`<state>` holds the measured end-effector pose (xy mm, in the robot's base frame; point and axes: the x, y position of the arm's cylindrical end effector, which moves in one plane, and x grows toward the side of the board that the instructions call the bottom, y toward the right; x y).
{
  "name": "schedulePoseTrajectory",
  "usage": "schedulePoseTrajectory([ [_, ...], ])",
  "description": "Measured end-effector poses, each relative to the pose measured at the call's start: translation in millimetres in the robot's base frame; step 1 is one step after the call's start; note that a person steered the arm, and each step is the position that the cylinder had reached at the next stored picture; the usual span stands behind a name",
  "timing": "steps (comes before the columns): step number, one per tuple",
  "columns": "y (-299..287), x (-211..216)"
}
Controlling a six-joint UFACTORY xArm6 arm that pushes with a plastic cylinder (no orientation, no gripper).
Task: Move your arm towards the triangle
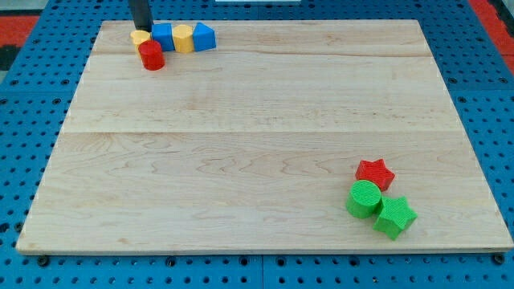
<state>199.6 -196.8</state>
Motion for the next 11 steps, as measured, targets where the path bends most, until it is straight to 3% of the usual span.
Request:
schedulePoseTrajectory([
  [2,21.6,-8.1],
  [5,115.1,-8.0],
  [11,125.5,-7.7],
])
